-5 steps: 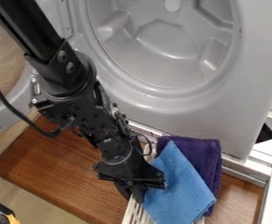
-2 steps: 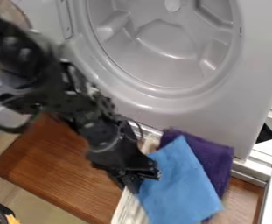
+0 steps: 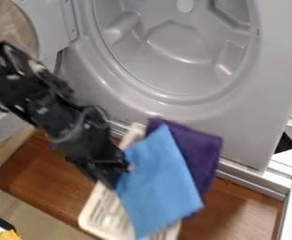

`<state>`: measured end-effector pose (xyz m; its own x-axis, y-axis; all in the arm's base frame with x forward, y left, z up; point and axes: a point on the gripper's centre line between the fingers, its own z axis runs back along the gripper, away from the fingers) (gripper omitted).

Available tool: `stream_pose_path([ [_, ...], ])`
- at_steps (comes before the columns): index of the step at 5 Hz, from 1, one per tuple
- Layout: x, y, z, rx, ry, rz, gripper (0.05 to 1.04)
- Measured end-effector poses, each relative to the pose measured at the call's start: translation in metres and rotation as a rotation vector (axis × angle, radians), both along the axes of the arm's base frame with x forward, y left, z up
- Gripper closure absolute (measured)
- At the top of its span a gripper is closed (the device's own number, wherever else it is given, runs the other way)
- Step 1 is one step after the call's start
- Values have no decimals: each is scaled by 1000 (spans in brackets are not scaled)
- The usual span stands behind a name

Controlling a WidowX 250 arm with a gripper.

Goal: Put the blue and violet towels inside the white basket

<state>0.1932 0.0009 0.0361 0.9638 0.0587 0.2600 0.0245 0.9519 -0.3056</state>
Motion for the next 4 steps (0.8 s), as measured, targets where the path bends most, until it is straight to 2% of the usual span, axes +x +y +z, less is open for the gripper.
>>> stream_pose_path([
  [1,4,29,3,8,-27,-47,976],
  [2,12,56,-7,-5,-17,-85,976],
  [4,27,81,-35,10,22,-89,976],
])
